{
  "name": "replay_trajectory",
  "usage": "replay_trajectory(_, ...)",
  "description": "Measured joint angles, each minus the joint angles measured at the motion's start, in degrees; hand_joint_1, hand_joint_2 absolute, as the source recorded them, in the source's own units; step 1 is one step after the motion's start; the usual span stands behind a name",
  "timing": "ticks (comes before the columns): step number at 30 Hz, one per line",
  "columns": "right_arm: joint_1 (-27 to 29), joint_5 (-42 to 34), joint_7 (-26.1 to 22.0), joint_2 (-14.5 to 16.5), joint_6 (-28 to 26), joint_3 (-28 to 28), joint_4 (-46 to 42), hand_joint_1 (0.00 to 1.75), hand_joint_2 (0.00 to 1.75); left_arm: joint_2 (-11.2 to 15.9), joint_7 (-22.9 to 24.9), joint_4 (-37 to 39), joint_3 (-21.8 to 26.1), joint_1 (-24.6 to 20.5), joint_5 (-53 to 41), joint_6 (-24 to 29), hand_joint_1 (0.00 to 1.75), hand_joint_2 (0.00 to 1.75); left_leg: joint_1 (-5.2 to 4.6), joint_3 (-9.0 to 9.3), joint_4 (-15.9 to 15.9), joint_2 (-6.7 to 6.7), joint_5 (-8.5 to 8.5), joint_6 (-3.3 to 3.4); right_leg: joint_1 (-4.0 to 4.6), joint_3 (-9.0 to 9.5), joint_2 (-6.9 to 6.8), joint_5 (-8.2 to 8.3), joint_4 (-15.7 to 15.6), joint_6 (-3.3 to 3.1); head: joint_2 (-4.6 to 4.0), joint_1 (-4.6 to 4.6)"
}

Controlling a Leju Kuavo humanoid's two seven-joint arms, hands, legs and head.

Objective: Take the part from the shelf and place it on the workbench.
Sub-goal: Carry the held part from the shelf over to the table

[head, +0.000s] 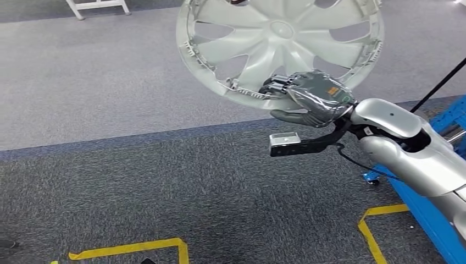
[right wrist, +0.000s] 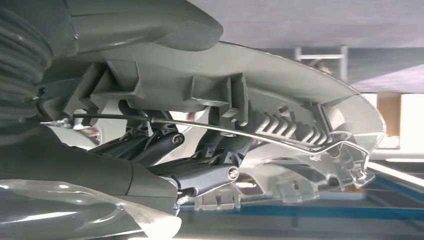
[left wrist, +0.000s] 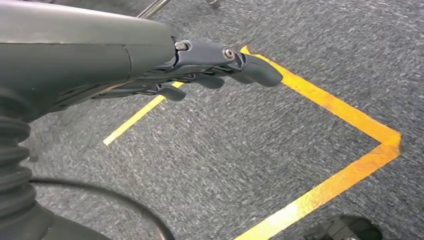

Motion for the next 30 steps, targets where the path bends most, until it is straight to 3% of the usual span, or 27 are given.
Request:
replay_trajectory(2, -0.6, -0.1, 0.1, 0.8, 0.1, 0.4, 0.3, 1.75, 1.75, 0.3, 0.2, 0.0, 0.0, 0.1, 0.0, 0.0, 0.00, 1.75, -0.18, 0.55, -1.3, -0.70, -0.53, 0.45, 0.11, 0.19, -1.13, -0.19, -0.3, 0.54, 0.00, 0.00)
replay_trajectory(3, -0.8, -0.2, 0.3, 1.3, 0.2, 0.5, 0.5, 1.75, 1.75, 0.4, 0.2, 0.0, 0.0, 0.2, 0.0, 0.0, 0.00, 1.75, -0.04, 1.03, -2.0, -1.28, -0.62, 0.58, 0.04, 0.26, -0.92, -0.52, -0.2, 0.77, 0.00, 0.04)
replay_trajectory(4, -1.1, -0.3, 0.4, 1.6, 0.3, 0.5, 0.6, 1.75, 1.75, 0.5, 0.2, 0.0, 0.0, 0.2, 0.0, 0.0, 0.00, 1.75, 0.18, 1.52, -2.6, -1.91, -0.55, 0.76, -0.03, -0.10, 0.25, -1.13, 0.8, 0.92, 0.00, 0.10)
replay_trajectory(5, -1.5, -0.4, 0.4, 1.8, 0.5, 0.7, 0.8, 1.75, 1.75, 0.6, 0.3, 0.0, 0.0, 0.2, 0.0, 0.0, 0.00, 1.75, 0.44, 2.01, -3.0, -2.57, -0.46, 0.92, -0.11, -1.17, 1.95, -2.14, 3.0, 1.02, 0.00, 0.21)
replay_trajectory(7, -2.2, -0.6, 0.5, 1.9, 0.9, 1.2, 1.2, 1.75, 1.75, 0.7, 0.3, 0.0, 0.0, 0.0, -0.1, 0.0, 0.00, 1.75, 0.69, 2.33, -3.2, -4.00, -0.48, 1.24, -0.20, -5.42, 5.23, -4.63, 10.4, 1.08, -0.01, 0.40)
replay_trajectory(9, -2.4, -0.6, 0.5, 2.0, 1.1, 1.6, 1.5, 1.75, 1.75, 0.7, 0.3, 0.0, 0.0, -0.1, -0.1, 0.0, 0.00, 1.75, 0.79, 2.56, -3.2, -5.71, -0.61, 1.32, -0.23, -9.30, 5.89, -5.12, 15.5, 1.28, -0.01, 0.45)
replay_trajectory(10, -2.4, -0.7, 0.5, 2.1, 1.1, 1.8, 1.5, 1.75, 1.75, 0.7, 0.3, 0.0, 0.0, 0.0, -0.1, -0.1, 0.00, 1.75, 0.86, 2.76, -3.1, -6.62, -0.72, 1.27, -0.27, -9.81, 5.94, -3.65, 15.1, 1.36, -0.01, 0.46)
replay_trajectory(11, -2.5, -0.7, 0.5, 2.2, 1.1, 1.9, 1.6, 1.75, 1.75, 0.7, 0.3, 0.0, 0.0, 0.0, -0.1, -0.1, 0.00, 1.75, 0.98, 2.97, -3.0, -7.54, -0.89, 1.13, -0.36, -9.20, 6.14, -1.20, 12.4, 1.44, -0.01, 0.46)
replay_trajectory(13, -2.9, -0.7, 0.5, 2.3, 1.1, 2.1, 1.8, 1.75, 1.75, 0.7, 0.3, 0.0, 0.0, 0.0, 0.0, 0.0, 0.00, 1.75, 1.18, 2.93, -2.3, -9.30, -1.41, 0.59, -0.84, -6.38, 8.32, 3.27, 4.9, 1.63, -0.01, 0.47)
replay_trajectory(15, -3.4, -0.8, 0.5, 2.4, 1.2, 2.2, 2.0, 1.75, 1.75, 0.7, 0.1, 0.0, 0.0, 0.0, 0.1, 0.0, 0.00, 1.75, 1.44, 2.16, -1.6, -10.76, -1.61, -0.03, -1.16, -4.55, 10.51, 4.25, 0.9, 1.49, -0.01, 0.40)
replay_trajectory(16, -3.6, -1.0, 0.5, 2.5, 1.3, 2.2, 2.0, 1.75, 1.75, 0.7, -0.1, 0.0, 0.1, 0.1, 0.1, 0.0, 0.00, 1.75, 1.60, 1.79, -1.4, -11.43, -1.50, -0.34, -1.10, -4.23, 10.71, 3.92, 0.6, 1.25, -0.01, 0.38)
replay_trajectory(17, -3.7, -1.1, 0.5, 2.7, 1.5, 2.3, 2.1, 1.75, 1.75, 0.6, -0.2, 0.0, 0.1, 0.2, 0.1, 0.0, 0.00, 1.75, 1.70, 1.60, -1.5, -12.06, -1.36, -0.63, -1.11, -4.14, 10.09, 3.87, 0.4, 0.89, -0.01, 0.38)
replay_trajectory(18, -3.9, -1.2, 0.6, 2.9, 1.7, 2.3, 2.1, 1.75, 1.75, 0.6, -0.4, 0.0, 0.2, 0.4, 0.2, 0.1, 0.00, 1.75, 1.63, 1.49, -1.5, -11.71, -1.44, -0.97, -1.14, -3.95, 9.43, 3.93, 0.1, 0.56, -0.01, 0.37)
replay_trajectory(20, -4.5, -1.6, 0.8, 3.4, 2.2, 2.3, 2.1, 1.75, 1.75, 0.5, -0.5, 0.1, 0.3, 0.6, 0.1, 0.1, 0.00, 1.75, 1.41, 0.45, 0.7, -8.71, -2.87, -1.75, -1.30, -3.34, 8.01, 3.98, -0.4, -0.19, -0.01, -0.12)
replay_trajectory(22, -5.2, -2.0, 1.0, 3.6, 2.6, 2.2, 2.1, 1.75, 1.75, 0.3, -0.5, 0.1, 0.3, 0.4, 0.1, 0.2, 0.00, 1.75, 1.73, -2.55, 7.1, -5.24, -5.83, -2.51, -1.16, -2.80, 6.42, 3.74, -0.6, -0.69, -0.01, -0.57)
replay_trajectory(24, -5.7, -2.2, 1.0, 3.6, 2.8, 2.5, 2.2, 1.75, 1.75, 0.1, -0.5, 0.1, 0.3, 0.3, 0.0, 0.2, 0.00, 1.75, 2.27, -5.42, 12.8, -4.38, -7.30, -3.01, -1.08, -2.40, 4.75, 3.37, -0.6, -0.82, -0.01, -0.60)
replay_trajectory(25, -5.8, -2.2, 1.0, 3.6, 2.9, 2.7, 2.2, 1.75, 1.75, 0.1, -0.5, 0.1, 0.3, 0.3, 0.0, 0.2, 0.00, 1.75, 2.46, -5.67, 13.0, -4.24, -6.60, -3.16, -1.09, -2.18, 3.96, 3.18, -0.6, -0.78, -0.01, -0.60)
replay_trajectory(27, -6.2, -2.2, 0.9, 3.6, 2.9, 2.8, 2.2, 1.75, 1.75, 0.1, -0.6, 0.1, 0.3, 0.3, 0.0, 0.2, 0.00, 1.75, 2.58, -3.20, 7.4, -3.18, -2.73, -3.15, -1.07, -1.63, 2.51, 2.75, -0.6, -0.50, -0.01, -0.62)
replay_trajectory(28, -6.3, -2.2, 0.9, 3.6, 2.9, 2.9, 2.1, 1.75, 1.75, 0.0, -0.6, 0.1, 0.3, 0.2, 0.0, 0.2, 0.00, 1.75, 2.27, -1.46, 3.7, -1.74, -1.18, -2.97, -0.97, -1.37, 1.85, 2.52, -0.6, -0.25, -0.01, -0.62)
replay_trajectory(30, -6.6, -2.2, 0.9, 3.6, 3.0, 2.9, 2.2, 1.75, 1.75, -0.1, -0.7, 0.1, 0.3, 0.1, 0.0, 0.2, 0.00, 1.75, 1.58, 0.67, -1.3, 0.55, 0.15, -2.16, -0.58, -1.04, 0.60, 2.15, -0.7, 0.32, -0.01, -0.60)
